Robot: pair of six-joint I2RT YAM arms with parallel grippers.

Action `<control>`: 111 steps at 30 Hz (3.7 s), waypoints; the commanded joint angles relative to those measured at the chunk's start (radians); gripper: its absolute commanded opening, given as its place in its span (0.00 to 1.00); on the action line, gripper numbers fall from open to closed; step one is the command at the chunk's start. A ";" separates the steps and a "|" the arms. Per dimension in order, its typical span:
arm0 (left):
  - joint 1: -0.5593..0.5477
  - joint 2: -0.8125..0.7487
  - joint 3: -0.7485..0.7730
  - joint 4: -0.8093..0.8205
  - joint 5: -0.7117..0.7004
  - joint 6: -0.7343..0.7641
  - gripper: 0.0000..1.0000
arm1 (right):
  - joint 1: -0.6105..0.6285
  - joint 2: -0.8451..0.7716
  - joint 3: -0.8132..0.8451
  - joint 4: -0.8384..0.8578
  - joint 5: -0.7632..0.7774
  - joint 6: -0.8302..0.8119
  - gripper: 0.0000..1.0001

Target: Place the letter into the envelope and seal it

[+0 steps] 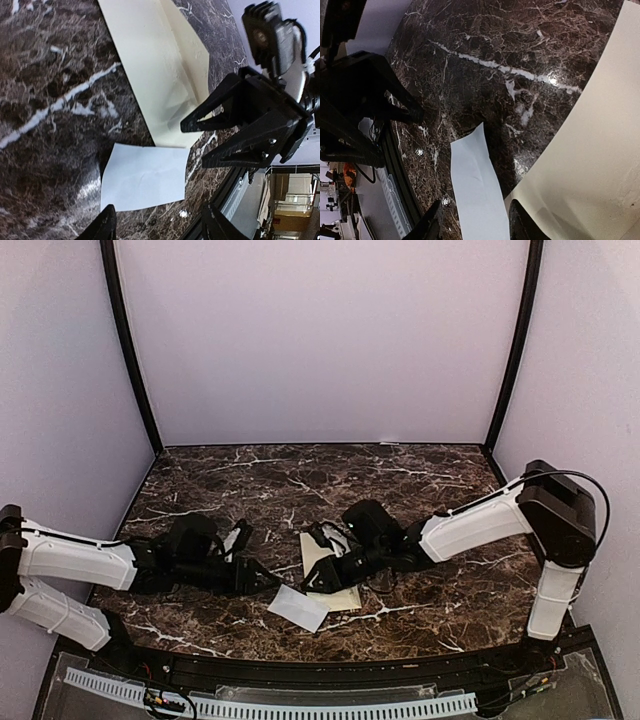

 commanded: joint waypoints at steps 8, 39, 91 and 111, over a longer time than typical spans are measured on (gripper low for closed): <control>-0.044 0.009 -0.124 0.143 0.095 -0.231 0.56 | -0.010 0.165 0.161 -0.110 -0.094 -0.154 0.44; -0.043 0.211 -0.172 0.310 0.086 -0.211 0.19 | -0.014 0.320 0.305 -0.077 -0.334 -0.119 0.00; -0.042 -0.272 0.266 -0.076 -0.147 0.000 0.78 | -0.025 -0.507 0.049 0.024 0.406 -0.384 0.00; 0.108 0.037 0.714 -0.335 0.166 -0.350 0.78 | 0.185 -0.323 0.126 0.091 0.946 -0.991 0.00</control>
